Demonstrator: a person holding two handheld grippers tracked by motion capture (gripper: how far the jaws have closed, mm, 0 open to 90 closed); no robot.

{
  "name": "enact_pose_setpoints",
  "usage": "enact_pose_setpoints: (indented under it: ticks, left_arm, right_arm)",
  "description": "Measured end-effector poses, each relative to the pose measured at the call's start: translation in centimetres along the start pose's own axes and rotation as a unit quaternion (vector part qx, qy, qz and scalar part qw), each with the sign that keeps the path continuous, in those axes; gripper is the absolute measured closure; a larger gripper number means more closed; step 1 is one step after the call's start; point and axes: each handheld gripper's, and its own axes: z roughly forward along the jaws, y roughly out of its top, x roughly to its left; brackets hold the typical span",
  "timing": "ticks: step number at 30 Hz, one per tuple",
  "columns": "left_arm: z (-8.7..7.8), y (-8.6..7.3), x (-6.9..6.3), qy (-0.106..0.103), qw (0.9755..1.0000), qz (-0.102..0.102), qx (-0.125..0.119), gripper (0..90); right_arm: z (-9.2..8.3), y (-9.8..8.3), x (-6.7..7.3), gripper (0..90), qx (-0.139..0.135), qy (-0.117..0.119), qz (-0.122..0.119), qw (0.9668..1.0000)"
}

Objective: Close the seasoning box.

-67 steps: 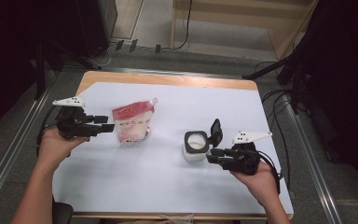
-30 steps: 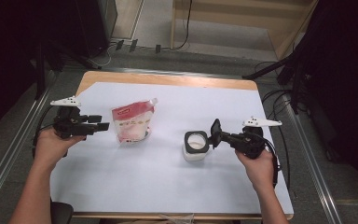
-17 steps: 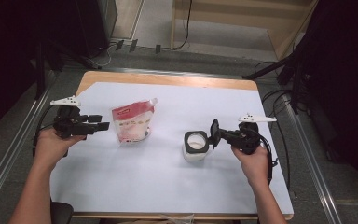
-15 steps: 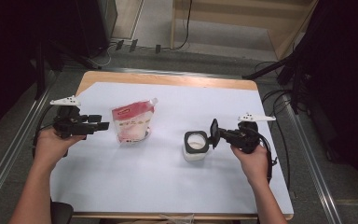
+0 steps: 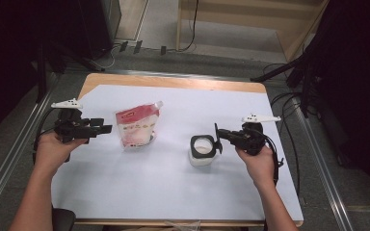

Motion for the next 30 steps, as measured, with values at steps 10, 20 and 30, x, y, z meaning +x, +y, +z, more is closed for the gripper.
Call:
enact_pose_setpoints:
  ticks: [10,20,30]
  left_arm:
    - [0.2,0.0,-0.1,0.001,0.9999,-0.006,0.009,43.5]
    - [0.3,0.0,-0.2,0.002,0.9999,-0.005,0.012,43.5]
    - [0.4,0.1,-0.2,-0.001,0.9999,-0.005,0.015,43.2]
  right_arm:
    - [0.0,0.1,1.0,88.4,-0.004,0.001,-0.009,0.9999]
    - [1.1,-0.2,2.0,88.4,0.010,0.009,-0.022,0.9997]
    - [2.1,-0.5,2.7,88.0,0.030,0.017,-0.032,0.9989]
